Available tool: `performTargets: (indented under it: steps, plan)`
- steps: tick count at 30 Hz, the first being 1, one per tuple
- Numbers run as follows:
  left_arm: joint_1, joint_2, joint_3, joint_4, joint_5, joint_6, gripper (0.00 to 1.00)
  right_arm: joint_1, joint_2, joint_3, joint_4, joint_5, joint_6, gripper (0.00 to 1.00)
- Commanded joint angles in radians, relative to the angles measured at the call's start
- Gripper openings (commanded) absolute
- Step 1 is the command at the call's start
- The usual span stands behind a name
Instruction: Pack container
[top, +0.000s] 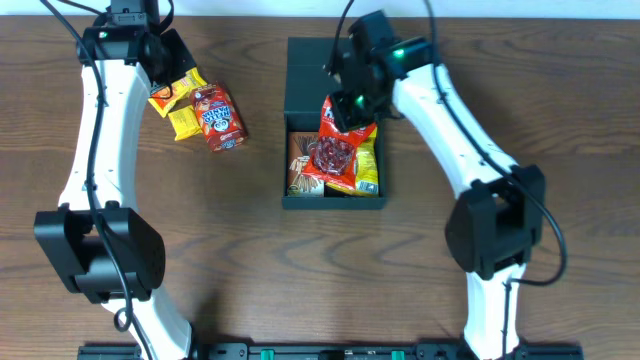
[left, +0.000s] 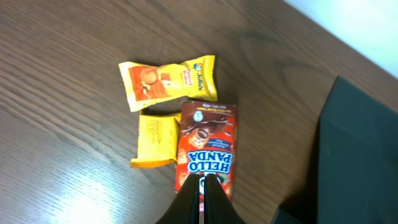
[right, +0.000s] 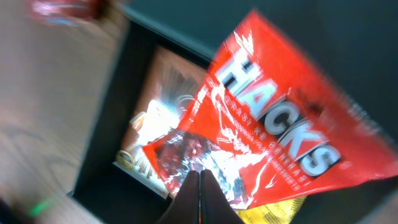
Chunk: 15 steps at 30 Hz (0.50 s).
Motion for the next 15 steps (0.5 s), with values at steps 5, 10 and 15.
performTargets:
  steps: [5,10,15]
  plan:
    - [0.007,-0.034,0.018,-0.002,-0.015,0.063,0.06,0.003,0.009,-0.005,-0.11,0.059,0.245,0.45]
    - [0.007,-0.034,0.018,0.003,-0.015,0.063,0.06,0.018,0.009,-0.005,-0.124,0.066,0.259,0.65]
    - [0.007,-0.034,0.018,0.003,-0.015,0.063,0.06,0.031,0.042,-0.009,-0.136,0.093,0.297,0.62]
